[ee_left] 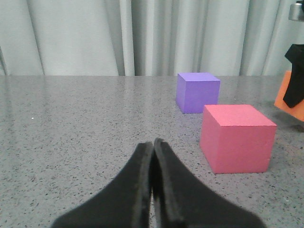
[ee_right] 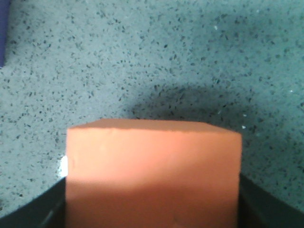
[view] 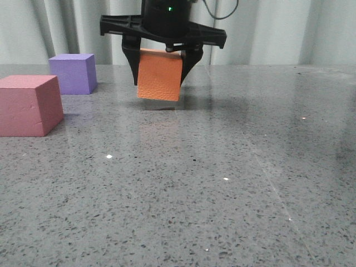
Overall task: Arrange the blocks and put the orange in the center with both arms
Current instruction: 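Carry the orange cube with the right gripper to the table center and release, then raise the open right gripper away from the orange cube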
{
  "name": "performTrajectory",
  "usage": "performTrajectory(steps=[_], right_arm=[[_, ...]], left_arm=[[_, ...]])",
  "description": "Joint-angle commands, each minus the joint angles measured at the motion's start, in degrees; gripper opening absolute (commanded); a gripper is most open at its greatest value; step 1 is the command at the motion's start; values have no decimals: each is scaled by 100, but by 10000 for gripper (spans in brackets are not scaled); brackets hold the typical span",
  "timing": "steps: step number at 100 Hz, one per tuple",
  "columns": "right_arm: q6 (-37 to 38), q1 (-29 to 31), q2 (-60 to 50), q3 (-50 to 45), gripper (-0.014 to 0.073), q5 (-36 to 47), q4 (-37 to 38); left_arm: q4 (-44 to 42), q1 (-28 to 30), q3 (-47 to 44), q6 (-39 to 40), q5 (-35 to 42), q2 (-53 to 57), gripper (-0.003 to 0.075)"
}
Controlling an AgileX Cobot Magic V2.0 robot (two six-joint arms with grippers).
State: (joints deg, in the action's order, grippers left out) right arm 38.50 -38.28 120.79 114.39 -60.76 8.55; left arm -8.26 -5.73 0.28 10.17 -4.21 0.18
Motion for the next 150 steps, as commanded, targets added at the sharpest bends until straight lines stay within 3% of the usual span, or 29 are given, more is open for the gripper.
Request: performTrajectory(steps=[1,16,23,46,53,81,101,109,122,150], right_arm=[[19,26,-257,197,153,141,154],[19,22,-235,197,156,158,154],[19,22,-235,197,199,158,154],[19,15,-235,197,597,206,111],[19,15,-256,197,657,206,111],[-312,28,-617,204,654,430,234],[-555,72,-1199,197,654,382,1338],[-908,173,-1480,167,654,336,1418],[-1533,492,-2029,-22,654,357,1418],[-1800,1608,-3394,-1421,654,667,1418]], left_arm=[[7,1,-312,12,510,191,-10],[7,1,-312,12,510,191,-10],[7,1,-312,12,510,191,-10],[7,1,-312,12,510,191,-10],[7,1,-312,12,510,191,-10],[7,1,-312,12,510,191,-10],[7,1,-312,12,510,191,-10],[7,1,-312,12,510,191,-10],[7,1,-312,12,510,191,-10],[7,1,-312,12,510,191,-10]])
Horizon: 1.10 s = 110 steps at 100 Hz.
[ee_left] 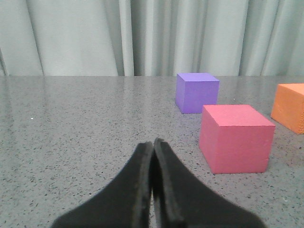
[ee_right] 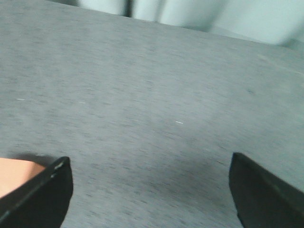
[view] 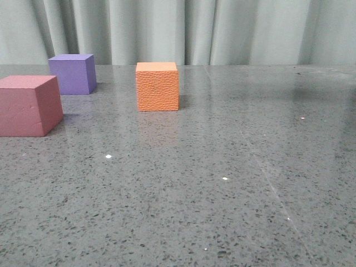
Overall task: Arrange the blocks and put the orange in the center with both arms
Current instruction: 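Raise the open right gripper away from the orange cube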
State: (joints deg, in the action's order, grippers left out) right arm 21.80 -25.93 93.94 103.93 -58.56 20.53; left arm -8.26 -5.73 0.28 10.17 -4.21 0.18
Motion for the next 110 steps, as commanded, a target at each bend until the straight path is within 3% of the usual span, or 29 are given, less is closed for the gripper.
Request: performTrajectory(steps=[1,25,48,60,82,110], right_arm=[[-130,404,-789,-491,654,465,220],[-130,1333,-2353,-2833,654,1059,215],[-130,1640,-4005,-4898,631,1577,215],[-130,1640,-4751,-5544,474,1613,215],[-130,1640,-5884,-6070,-74,1545,221],[-130,1640,-6424,-6091,-66,1429,216]], left_arm=[[7,1,-312,12,510,191,-10],[7,1,-312,12,510,191,-10],[7,1,-312,12,510,191,-10],[7,1,-312,12,510,191,-10],[7,1,-312,12,510,191,-10],[7,1,-312,12,510,191,-10]])
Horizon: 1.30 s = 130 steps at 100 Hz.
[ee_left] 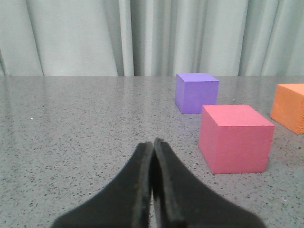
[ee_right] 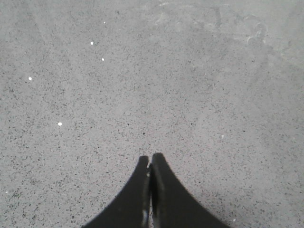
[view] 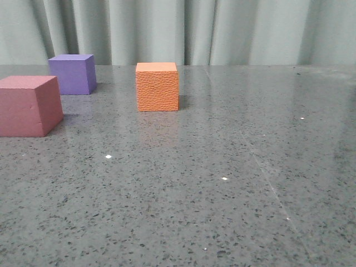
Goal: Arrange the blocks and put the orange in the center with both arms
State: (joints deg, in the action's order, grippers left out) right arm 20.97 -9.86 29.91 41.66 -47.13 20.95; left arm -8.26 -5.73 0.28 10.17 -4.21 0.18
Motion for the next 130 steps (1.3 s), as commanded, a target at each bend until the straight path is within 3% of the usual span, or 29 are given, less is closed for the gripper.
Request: performTrajectory(steps=[1,49,70,91,117,130], right_arm=[[-47,32,-20,136,-67,287,174],[-47,32,-64,21,-67,562,181],[-47,32,-796,-697,-67,1448,-37],[-75,32,-1813,-1584,-67,1798,-337],[-1281,54,-3023,-2700,-67,2452,-1527],[-1421,304,-3176,-3141,-67,2907,-1724]], left_arm=[[7,1,-312,12,510,191,-10],[7,1,-312,12,510,191,-10],[7,1,-312,12,510,191,-10],[7,1,-312,12,510,191,-10],[7,1,-312,12,510,191,-10],[7,1,-312,12,510,191,-10]])
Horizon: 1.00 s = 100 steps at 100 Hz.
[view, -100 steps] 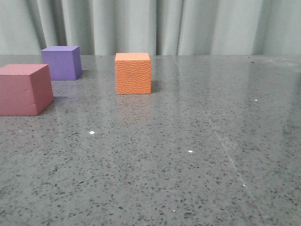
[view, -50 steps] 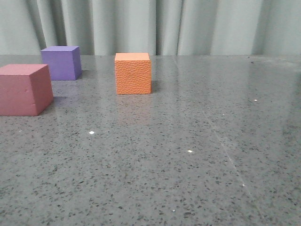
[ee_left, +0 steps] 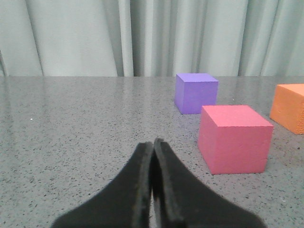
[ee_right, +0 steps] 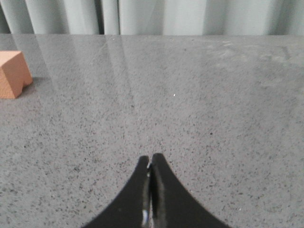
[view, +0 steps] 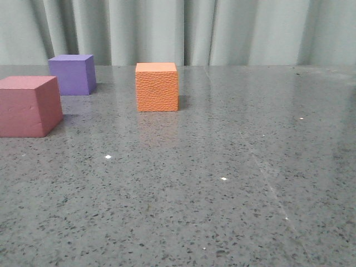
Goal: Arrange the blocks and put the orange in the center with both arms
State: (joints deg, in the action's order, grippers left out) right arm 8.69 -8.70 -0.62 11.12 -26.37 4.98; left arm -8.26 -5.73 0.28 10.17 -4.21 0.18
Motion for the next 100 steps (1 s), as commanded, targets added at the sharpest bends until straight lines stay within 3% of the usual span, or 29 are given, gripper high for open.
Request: performTrajectory(steps=[1,24,44,100], right_arm=[[-193,208,-123,-107,-67,857,-140],[-193,835,-128,-706,-67,1906,-389],[-193,920,-128,-1170,-67,2637,-389],[-193,920,-128,-1191,-67,2585,-389]], left_arm=[[7,1,-312,12,510,191,-10],[7,1,-312,12,510,191,-10],[7,1,-312,12,510,191,-10],[7,1,-312,12,510,191,-10]])
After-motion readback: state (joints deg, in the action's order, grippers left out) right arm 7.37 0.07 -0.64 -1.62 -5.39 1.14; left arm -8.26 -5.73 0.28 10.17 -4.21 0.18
